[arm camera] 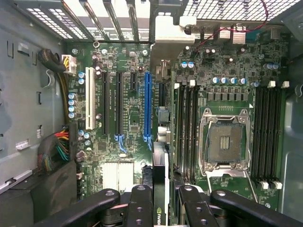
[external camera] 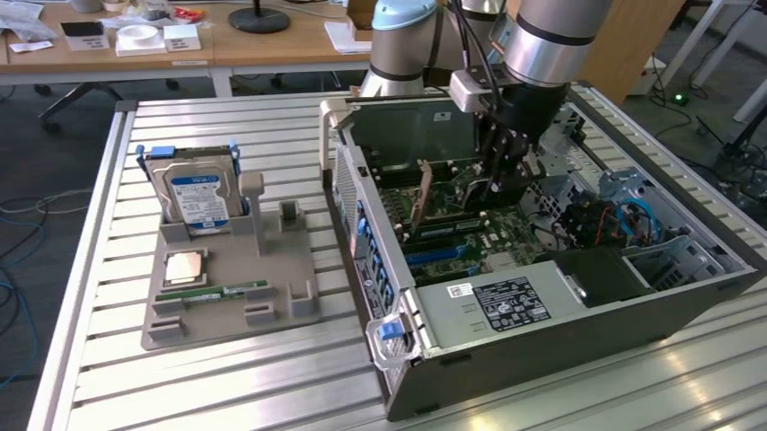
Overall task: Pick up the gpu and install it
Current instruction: 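Insert the gpu into the slot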
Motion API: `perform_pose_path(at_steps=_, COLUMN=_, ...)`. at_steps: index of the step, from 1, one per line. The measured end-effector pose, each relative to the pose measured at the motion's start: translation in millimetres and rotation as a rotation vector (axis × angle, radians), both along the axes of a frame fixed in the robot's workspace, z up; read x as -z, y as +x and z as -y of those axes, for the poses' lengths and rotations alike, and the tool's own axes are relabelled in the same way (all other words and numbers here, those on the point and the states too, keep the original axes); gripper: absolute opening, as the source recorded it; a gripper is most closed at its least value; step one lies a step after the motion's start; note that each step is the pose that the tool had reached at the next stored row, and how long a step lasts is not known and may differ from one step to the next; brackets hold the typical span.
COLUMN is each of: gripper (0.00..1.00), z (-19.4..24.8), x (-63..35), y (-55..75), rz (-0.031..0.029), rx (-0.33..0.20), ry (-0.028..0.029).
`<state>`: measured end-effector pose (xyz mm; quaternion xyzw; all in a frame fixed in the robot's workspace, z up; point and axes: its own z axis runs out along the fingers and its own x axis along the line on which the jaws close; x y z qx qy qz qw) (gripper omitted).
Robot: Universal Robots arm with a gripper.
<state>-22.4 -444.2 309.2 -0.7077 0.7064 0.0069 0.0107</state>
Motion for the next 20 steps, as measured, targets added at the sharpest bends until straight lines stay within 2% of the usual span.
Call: perform_pose_path(at_steps=20, gripper=0.26, z=0.0, x=4.1, y=-0.1, rz=0.0000, rx=0.000, ry=0.0000)
